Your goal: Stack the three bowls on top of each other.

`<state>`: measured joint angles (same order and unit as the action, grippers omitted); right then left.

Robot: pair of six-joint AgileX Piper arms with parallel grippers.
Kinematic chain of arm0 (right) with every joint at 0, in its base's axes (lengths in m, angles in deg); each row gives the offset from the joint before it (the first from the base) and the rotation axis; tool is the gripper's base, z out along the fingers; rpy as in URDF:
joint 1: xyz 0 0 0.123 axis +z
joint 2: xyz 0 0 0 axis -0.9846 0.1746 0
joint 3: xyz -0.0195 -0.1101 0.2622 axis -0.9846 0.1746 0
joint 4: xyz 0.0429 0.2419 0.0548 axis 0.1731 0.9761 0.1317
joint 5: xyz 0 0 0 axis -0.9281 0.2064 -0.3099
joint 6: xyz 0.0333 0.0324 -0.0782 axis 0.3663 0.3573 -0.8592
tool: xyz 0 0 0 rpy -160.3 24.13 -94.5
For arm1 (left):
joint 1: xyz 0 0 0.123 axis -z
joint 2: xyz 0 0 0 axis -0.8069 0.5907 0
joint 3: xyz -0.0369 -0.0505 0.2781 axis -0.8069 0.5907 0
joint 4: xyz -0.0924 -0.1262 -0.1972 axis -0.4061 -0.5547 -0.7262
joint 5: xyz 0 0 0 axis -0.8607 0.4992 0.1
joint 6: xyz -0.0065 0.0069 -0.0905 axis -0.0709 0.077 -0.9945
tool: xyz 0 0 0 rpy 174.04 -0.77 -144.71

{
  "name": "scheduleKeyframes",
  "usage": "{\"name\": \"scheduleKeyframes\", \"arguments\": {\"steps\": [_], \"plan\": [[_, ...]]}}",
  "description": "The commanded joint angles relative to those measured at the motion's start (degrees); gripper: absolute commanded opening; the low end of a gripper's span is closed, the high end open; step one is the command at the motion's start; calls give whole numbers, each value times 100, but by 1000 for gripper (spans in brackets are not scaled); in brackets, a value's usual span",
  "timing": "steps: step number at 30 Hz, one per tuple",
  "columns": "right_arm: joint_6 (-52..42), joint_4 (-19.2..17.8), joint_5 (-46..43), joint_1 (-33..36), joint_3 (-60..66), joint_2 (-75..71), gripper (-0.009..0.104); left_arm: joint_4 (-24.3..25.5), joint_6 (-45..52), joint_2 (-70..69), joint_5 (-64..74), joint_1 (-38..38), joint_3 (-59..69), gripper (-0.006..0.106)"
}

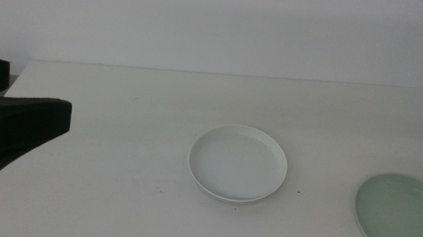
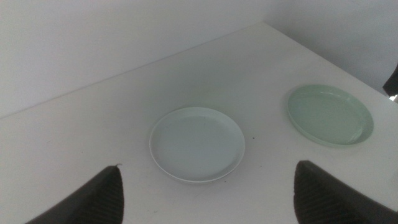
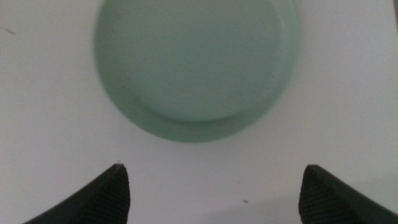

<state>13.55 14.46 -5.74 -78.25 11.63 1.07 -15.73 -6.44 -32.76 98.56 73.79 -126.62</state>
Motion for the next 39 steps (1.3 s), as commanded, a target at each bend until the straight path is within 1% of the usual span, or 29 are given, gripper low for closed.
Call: {"name": "scheduleKeyframes", "arguments": {"steps": [1, 4, 7, 10, 12, 14, 16, 18, 21, 23, 25, 27, 29, 32, 33, 36, 39], "plan": [[-25, -306, 155, -68, -108, 256, 92, 9, -37, -31, -79, -13, 9, 94], [-116, -436, 210, -393, -247, 679, 92, 9, -37, -31, -79, -13, 9, 94], [-233, -398, 124, -1009, -378, 1186, 92, 9, -37, -31, -79, -13, 9, 94], [-293, -82, -394, -1651, -363, 1620, 92, 9, -37, -31, -79, -13, 9, 94], [-452, 159, -798, -1911, -357, 1916, 92, 9, -37, -31, -79, -13, 9, 94], [-536, 285, -1250, -2067, -357, 2269, 92, 9, -37, -31, -79, -13, 9, 94], [-547, 303, -1584, -2139, -370, 2626, 92, 9, -37, -31, -79, -13, 9, 94], [-547, 376, -1779, -2164, -370, 2932, 91, 9, -37, -31, -79, -13, 9, 94], [-536, 376, -1953, -2164, -370, 3374, 86, 9, -37, -31, -79, -13, 9, 94], [-536, 478, -2024, -2164, -370, 3635, 81, 9, -37, -31, -79, -13, 9, 94], [-536, 529, -2037, -2164, -370, 3837, 74, 9, -37, -31, -79, -13, 9, 94], [-536, 544, -2050, -2164, -370, 3981, 61, 9, -37, -31, -79, -13, 9, 94], [-536, 544, -2115, -2164, -370, 4086, 44, 9, -37, -31, -79, -13, 9, 94], [-598, 530, -2115, -2164, -370, 4118, 1, 9, -37, -31, -79, -13, 9, 94], [-598, 553, -2086, -2164, -384, 4086, -2, 9, -37, -31, -79, -13, 9, 94], [-624, 553, -1804, -2089, -562, 3826, -2, 9, -37, -31, -79, -13, 9, 94], [-599, 706, -1301, -1727, -1031, 3514, -2, 9, -37, -31, -79, -13, 9, 94]]}}
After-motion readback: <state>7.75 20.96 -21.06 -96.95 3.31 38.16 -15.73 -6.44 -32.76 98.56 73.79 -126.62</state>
